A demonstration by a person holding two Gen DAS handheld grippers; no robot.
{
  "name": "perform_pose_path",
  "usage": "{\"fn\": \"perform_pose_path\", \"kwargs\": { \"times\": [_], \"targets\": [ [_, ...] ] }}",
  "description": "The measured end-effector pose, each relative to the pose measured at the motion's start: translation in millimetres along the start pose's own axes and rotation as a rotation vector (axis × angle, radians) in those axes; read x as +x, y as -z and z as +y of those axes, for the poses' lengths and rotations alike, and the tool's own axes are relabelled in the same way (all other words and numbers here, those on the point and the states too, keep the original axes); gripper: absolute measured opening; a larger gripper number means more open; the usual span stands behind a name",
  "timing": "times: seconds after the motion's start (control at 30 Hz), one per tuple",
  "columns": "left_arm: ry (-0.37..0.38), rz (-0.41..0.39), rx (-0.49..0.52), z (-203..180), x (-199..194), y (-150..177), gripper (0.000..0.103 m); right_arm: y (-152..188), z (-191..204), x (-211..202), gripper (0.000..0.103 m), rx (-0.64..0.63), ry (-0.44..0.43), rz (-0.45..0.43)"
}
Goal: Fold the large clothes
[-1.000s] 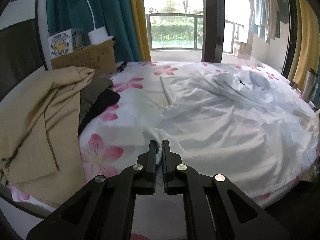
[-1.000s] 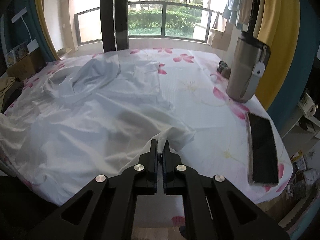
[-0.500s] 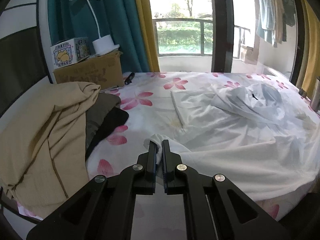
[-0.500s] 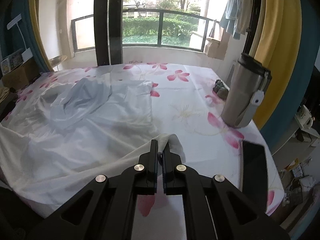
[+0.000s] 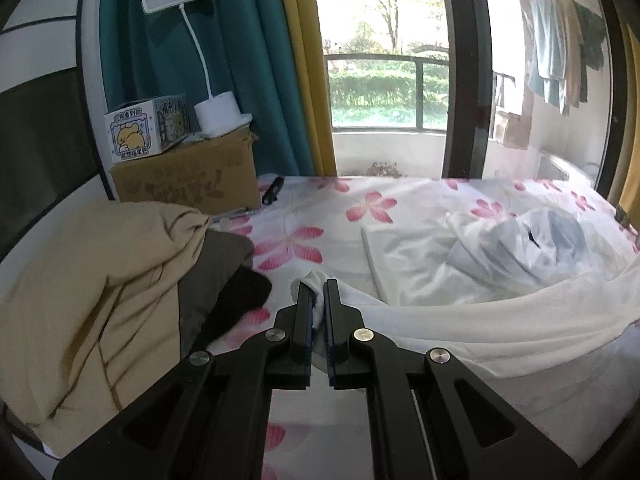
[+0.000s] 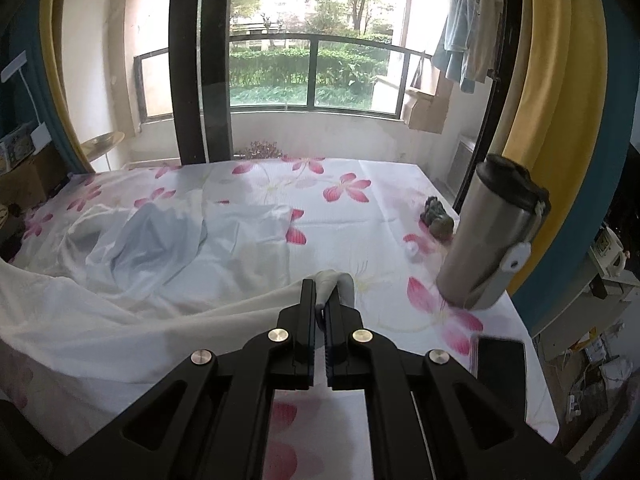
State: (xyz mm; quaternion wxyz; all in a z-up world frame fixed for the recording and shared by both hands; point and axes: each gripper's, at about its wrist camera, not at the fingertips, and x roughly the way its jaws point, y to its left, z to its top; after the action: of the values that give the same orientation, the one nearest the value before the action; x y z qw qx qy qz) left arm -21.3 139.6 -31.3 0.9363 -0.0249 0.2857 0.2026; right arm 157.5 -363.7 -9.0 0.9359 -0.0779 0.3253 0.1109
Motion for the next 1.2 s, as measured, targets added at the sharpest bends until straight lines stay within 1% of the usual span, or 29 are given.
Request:
{"fn": "perform_pose_path", "kwargs": {
  "times": [0.23,0.4,0.57,0.87,1.03,1.2],
  "targets": [
    [0.009,-0.019,-0.034,-1,24,-22,0.006,-22,-4,18,0.003,0.007,-0.001,-0.012],
    [0.011,-0.037,-0.027,-4,39,-38,0.006,-38,-2,36,0.003,0.005,-0.006,-0.021],
    [0.01,-0.048,-0.031,-10,65,-52,0.006,-52,0,57,0.003,-0.003,-0.004,-0.016],
    [0.025,-0.019,-0.044,-14,119,-74,0.006,-79,1,99,0.003,-0.003,0.01,-0.008],
    [0.038,0.019,-0.066,-14,151,-85,0.006,-90,0,127,0.003,0.012,0.003,0.007],
    [0.046,0.065,-0.083,-20,185,-89,0.006,-96,1,155,0.003,0.023,-0.002,0.024]
  ]
}}
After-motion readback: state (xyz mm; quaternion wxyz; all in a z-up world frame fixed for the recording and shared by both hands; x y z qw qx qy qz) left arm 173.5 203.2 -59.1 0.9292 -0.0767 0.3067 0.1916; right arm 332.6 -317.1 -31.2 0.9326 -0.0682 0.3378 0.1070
